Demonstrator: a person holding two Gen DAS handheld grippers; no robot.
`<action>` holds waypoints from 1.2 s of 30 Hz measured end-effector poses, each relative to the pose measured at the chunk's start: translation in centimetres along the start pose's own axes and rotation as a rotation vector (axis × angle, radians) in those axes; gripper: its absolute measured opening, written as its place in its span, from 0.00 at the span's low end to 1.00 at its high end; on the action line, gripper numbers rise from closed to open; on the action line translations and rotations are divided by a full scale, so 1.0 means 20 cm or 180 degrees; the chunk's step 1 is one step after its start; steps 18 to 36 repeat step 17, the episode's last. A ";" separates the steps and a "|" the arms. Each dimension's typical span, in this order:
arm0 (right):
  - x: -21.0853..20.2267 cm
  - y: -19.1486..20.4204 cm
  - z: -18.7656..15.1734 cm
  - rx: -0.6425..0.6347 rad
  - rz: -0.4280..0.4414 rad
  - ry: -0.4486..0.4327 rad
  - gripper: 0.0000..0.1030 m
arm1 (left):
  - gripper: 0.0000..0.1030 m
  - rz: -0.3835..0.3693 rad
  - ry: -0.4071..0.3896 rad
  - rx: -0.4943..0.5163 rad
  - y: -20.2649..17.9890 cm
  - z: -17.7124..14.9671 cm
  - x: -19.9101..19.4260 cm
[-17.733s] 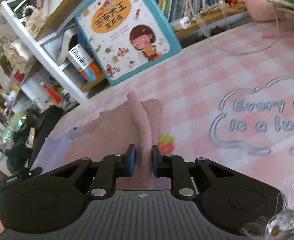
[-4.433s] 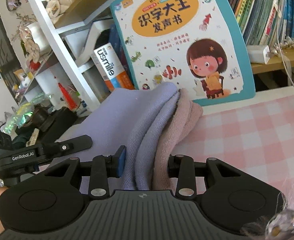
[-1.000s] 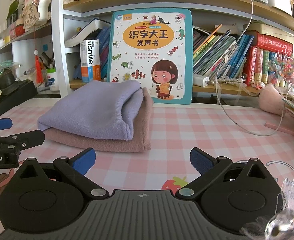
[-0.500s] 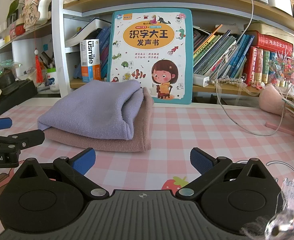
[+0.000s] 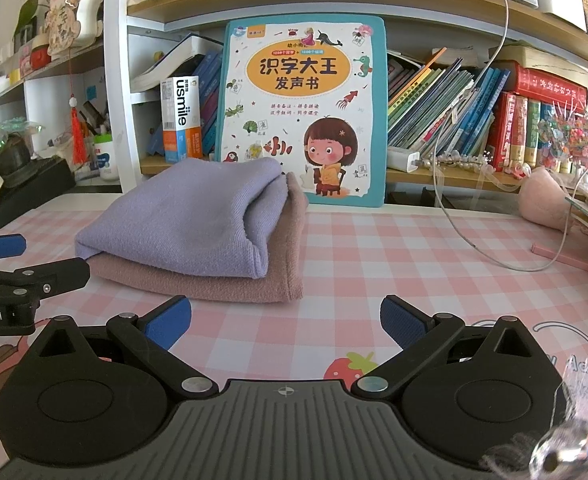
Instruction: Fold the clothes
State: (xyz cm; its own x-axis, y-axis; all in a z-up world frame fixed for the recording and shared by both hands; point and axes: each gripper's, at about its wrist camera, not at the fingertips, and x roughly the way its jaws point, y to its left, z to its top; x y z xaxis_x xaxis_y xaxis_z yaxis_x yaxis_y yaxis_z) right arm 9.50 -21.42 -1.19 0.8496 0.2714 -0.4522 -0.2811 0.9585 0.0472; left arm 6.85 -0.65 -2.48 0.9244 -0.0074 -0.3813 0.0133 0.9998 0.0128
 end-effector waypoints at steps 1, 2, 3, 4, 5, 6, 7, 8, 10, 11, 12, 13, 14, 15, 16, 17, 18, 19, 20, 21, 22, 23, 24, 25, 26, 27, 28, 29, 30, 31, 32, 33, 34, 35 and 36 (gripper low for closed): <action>0.00 0.00 0.00 0.0000 0.0000 0.0001 0.99 | 1.00 0.0003 0.0002 -0.0004 0.00 0.00 0.00; 0.00 0.00 0.00 0.0000 0.0000 0.0002 0.99 | 1.00 0.0004 0.0001 -0.0004 0.00 0.00 0.00; 0.00 0.00 0.00 0.0000 0.0000 0.0002 0.99 | 1.00 0.0005 0.0000 -0.0004 0.00 0.00 0.00; 0.00 0.00 0.00 0.0000 -0.0001 0.0002 0.99 | 1.00 0.0006 -0.0006 -0.0001 0.00 0.00 0.00; 0.00 0.00 0.00 -0.0001 0.0001 0.0002 0.99 | 1.00 0.0009 -0.0012 0.0003 0.00 0.00 0.00; 0.00 0.00 0.00 -0.0001 0.0001 0.0002 0.99 | 1.00 0.0020 -0.0015 0.0007 -0.01 0.00 0.00; 0.00 0.00 0.00 -0.0001 0.0000 0.0002 0.99 | 1.00 0.0020 -0.0021 0.0016 -0.01 0.00 0.00; 0.00 0.00 0.00 -0.0001 0.0000 0.0001 0.99 | 1.00 0.0020 -0.0027 0.0025 -0.01 0.00 -0.01; 0.00 0.00 0.00 0.0000 0.0001 0.0000 0.99 | 1.00 0.0022 -0.0035 0.0038 -0.02 0.00 -0.01; 0.00 0.00 0.00 0.0001 0.0001 -0.0001 0.99 | 1.00 0.0023 -0.0038 0.0043 -0.02 0.00 -0.01; 0.00 0.00 0.00 0.0001 0.0002 -0.0002 0.99 | 1.00 0.0025 -0.0040 0.0047 -0.02 0.00 -0.01; 0.00 0.00 0.00 0.0001 0.0002 -0.0002 0.99 | 1.00 0.0026 -0.0042 0.0052 -0.02 0.00 -0.01; 0.00 0.00 0.00 0.0002 0.0003 -0.0002 0.99 | 1.00 0.0021 -0.0043 0.0051 -0.02 0.00 -0.01; 0.00 0.00 0.00 0.0002 0.0003 -0.0002 0.99 | 1.00 0.0014 -0.0043 0.0051 -0.02 0.00 -0.01; 0.00 0.00 0.00 0.0003 0.0003 -0.0003 0.99 | 1.00 0.0017 -0.0043 0.0053 -0.02 0.00 -0.01; 0.00 0.00 0.00 0.0004 0.0001 -0.0004 0.99 | 1.00 0.0020 -0.0044 0.0055 -0.02 0.00 -0.01; 0.00 0.00 0.00 0.0004 0.0001 -0.0004 0.99 | 1.00 0.0020 -0.0044 0.0055 -0.02 0.00 -0.01; 0.00 0.00 0.00 0.0004 0.0001 -0.0004 0.99 | 1.00 0.0020 -0.0044 0.0055 -0.02 0.00 -0.01; 0.00 0.00 0.00 0.0004 0.0001 -0.0004 0.99 | 1.00 0.0020 -0.0044 0.0055 -0.02 0.00 -0.01; 0.00 0.00 0.00 0.0004 0.0001 -0.0004 0.99 | 1.00 0.0020 -0.0044 0.0055 -0.02 0.00 -0.01; 0.00 0.00 0.00 0.0004 0.0001 -0.0004 0.99 | 1.00 0.0020 -0.0044 0.0055 -0.02 0.00 -0.01; 0.00 0.00 0.00 0.0004 0.0001 -0.0004 0.99 | 1.00 0.0020 -0.0044 0.0055 -0.02 0.00 -0.01; 0.00 0.00 0.00 0.0004 0.0001 -0.0004 0.99 | 1.00 0.0020 -0.0044 0.0055 -0.02 0.00 -0.01; 0.00 0.00 0.00 0.0004 0.0001 -0.0004 0.99 | 1.00 0.0020 -0.0044 0.0055 -0.02 0.00 -0.01; 0.00 0.00 0.00 0.0004 0.0001 -0.0004 0.99 | 1.00 0.0020 -0.0044 0.0055 -0.02 0.00 -0.01; 0.00 0.00 0.00 0.0004 0.0001 -0.0004 0.99 | 1.00 0.0020 -0.0044 0.0055 -0.02 0.00 -0.01; 0.00 0.00 0.00 0.0004 0.0001 -0.0004 0.99 | 1.00 0.0020 -0.0044 0.0055 -0.02 0.00 -0.01; 0.00 0.00 0.00 0.0004 0.0001 -0.0004 0.99 | 1.00 0.0020 -0.0044 0.0055 -0.02 0.00 -0.01; 0.00 0.00 0.00 0.0004 0.0001 -0.0004 0.99 | 1.00 0.0020 -0.0044 0.0055 -0.02 0.00 -0.01; 0.00 0.00 0.00 0.0004 0.0001 -0.0004 0.99 | 1.00 0.0020 -0.0044 0.0055 -0.02 0.00 -0.01; 0.00 0.00 0.00 0.0004 0.0001 -0.0004 0.99 | 1.00 0.0020 -0.0044 0.0055 -0.02 0.00 -0.01; 0.00 0.00 0.00 0.0004 0.0001 -0.0004 0.99 | 1.00 0.0020 -0.0044 0.0055 -0.02 0.00 -0.01; 0.00 0.00 0.00 0.0004 0.0001 -0.0004 0.99 | 1.00 0.0020 -0.0044 0.0055 -0.02 0.00 -0.01; 0.00 0.00 0.00 0.0004 0.0001 -0.0004 0.99 | 1.00 0.0020 -0.0044 0.0055 -0.02 0.00 -0.01; 0.00 0.00 0.00 0.0004 0.0001 -0.0004 0.99 | 1.00 0.0020 -0.0044 0.0055 -0.02 0.00 -0.01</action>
